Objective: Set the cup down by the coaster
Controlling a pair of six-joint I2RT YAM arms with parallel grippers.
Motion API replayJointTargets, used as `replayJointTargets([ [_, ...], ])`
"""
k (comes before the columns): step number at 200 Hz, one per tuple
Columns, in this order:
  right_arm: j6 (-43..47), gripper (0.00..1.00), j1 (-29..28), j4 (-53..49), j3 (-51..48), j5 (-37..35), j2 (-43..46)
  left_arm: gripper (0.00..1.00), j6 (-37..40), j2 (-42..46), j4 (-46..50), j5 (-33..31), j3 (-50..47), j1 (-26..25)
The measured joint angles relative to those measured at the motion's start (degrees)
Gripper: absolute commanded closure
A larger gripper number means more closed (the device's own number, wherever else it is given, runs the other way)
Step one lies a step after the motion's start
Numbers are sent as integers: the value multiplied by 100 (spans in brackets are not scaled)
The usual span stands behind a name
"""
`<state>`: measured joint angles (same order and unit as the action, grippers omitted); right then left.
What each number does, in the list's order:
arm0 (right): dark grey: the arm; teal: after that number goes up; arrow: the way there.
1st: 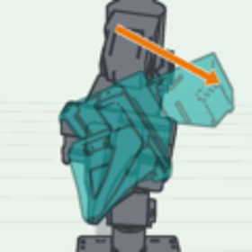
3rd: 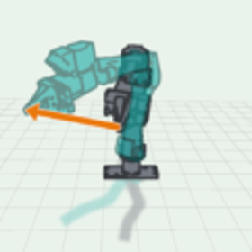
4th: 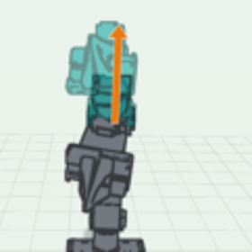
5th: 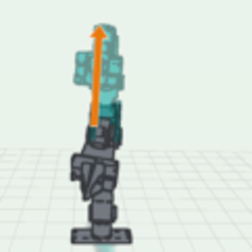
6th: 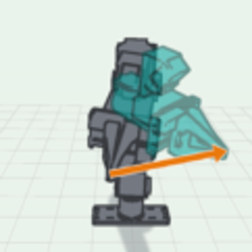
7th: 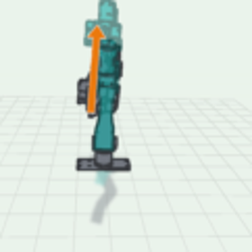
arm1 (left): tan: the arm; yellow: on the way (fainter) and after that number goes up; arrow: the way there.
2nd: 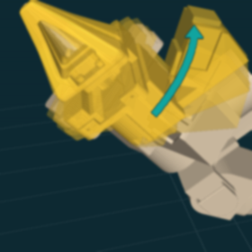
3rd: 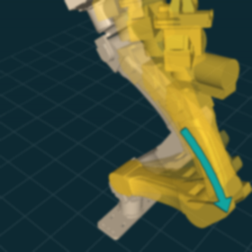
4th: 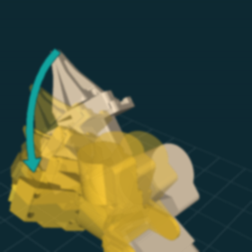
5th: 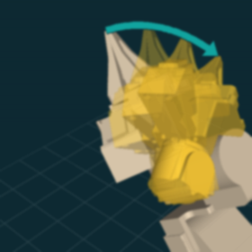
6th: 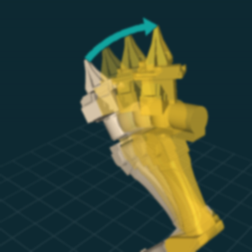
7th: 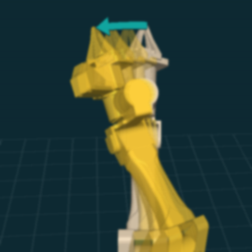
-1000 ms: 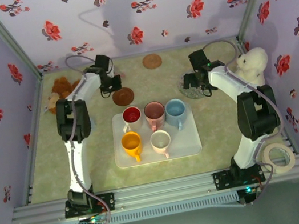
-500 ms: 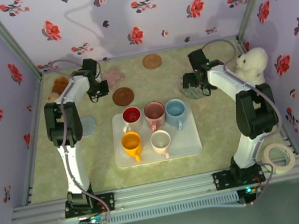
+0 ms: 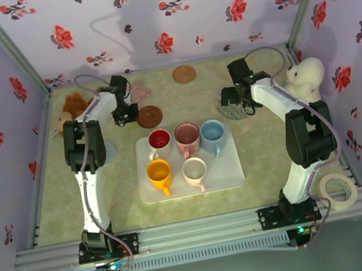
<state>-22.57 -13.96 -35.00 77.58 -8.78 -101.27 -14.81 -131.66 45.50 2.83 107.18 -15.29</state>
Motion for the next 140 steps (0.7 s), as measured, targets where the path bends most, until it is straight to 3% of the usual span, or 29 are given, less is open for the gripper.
replayJointTargets([
  [91,0,4,129,96,2,481,0,100,22,-717,17,527,1113,-649],
  [140,114,26,208,96,481,986,-354,100,20,-1145,66,798,1775,-925],
])
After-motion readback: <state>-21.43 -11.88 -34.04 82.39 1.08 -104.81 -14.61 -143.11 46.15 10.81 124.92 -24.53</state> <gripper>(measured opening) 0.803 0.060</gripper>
